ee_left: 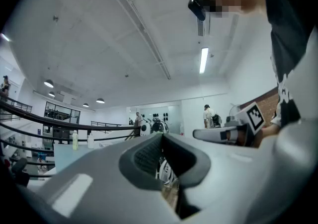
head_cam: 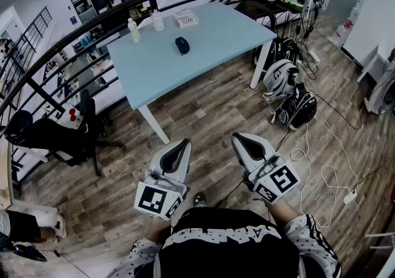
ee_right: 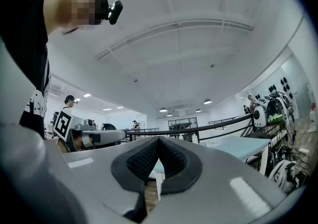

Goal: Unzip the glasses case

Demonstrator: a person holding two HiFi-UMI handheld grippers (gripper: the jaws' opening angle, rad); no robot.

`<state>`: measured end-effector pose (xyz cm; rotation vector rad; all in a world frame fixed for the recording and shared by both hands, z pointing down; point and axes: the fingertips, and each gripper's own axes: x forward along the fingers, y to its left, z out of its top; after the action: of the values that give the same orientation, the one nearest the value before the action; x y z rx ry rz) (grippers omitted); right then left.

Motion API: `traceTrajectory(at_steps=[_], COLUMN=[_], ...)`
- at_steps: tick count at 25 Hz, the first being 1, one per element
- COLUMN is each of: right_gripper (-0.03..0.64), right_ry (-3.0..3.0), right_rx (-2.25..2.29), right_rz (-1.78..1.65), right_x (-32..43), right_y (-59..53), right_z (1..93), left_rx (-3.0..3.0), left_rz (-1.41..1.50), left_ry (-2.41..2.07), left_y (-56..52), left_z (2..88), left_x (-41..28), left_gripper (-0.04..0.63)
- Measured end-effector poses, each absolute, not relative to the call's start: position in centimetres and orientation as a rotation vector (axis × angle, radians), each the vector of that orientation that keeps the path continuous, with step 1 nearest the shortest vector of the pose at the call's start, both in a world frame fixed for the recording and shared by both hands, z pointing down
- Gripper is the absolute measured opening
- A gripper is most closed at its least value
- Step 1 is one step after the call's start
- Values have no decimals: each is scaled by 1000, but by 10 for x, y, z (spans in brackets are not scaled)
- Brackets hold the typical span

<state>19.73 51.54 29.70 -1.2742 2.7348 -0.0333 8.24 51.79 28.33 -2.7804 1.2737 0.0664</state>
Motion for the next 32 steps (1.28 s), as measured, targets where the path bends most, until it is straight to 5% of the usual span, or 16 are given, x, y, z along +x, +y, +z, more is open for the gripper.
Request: traceTrajectory(at_steps=[32], right_gripper=[-3], right_ry=[2707], right_rx=[-1431], right_rz=[-24], right_x=[156], right_y=[447], right_z=[304], left_rx=[-2957], left_rz=[131], left_ry=[1205], left_y=[424], left_z=[309], left_x=[23], left_gripper=[0])
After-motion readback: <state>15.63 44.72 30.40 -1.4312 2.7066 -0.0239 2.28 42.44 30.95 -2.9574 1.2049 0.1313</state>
